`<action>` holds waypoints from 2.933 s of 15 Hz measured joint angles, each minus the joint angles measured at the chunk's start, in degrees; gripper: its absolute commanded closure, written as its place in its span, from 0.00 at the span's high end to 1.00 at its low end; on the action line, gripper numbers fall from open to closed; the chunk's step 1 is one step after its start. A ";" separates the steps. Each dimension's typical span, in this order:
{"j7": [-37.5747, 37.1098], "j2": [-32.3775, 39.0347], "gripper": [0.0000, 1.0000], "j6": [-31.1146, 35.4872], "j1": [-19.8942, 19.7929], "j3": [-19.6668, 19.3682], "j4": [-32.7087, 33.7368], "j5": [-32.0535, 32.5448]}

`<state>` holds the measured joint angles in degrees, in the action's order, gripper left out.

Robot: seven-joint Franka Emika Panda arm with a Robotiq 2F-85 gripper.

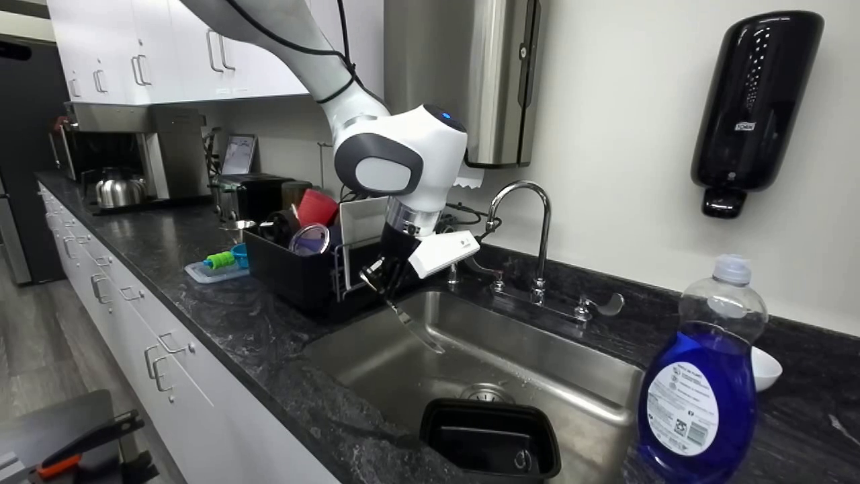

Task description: Pick the knife in the sink and put it in the rack

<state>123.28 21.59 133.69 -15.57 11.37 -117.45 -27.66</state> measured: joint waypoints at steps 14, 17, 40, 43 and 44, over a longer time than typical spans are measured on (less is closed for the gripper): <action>4.07 -3.86 0.04 -1.57 2.24 -2.30 -3.76 -2.09; 4.04 -2.48 0.04 -1.55 3.43 -2.97 -3.47 -1.65; 1.21 10.86 0.04 -7.01 4.61 -4.69 9.96 7.18; 1.17 9.68 0.04 -7.75 4.70 -4.68 10.09 7.44; 1.16 8.70 0.04 -8.09 4.73 -4.68 9.83 7.45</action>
<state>124.44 30.29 125.60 -10.84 6.69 -107.62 -20.21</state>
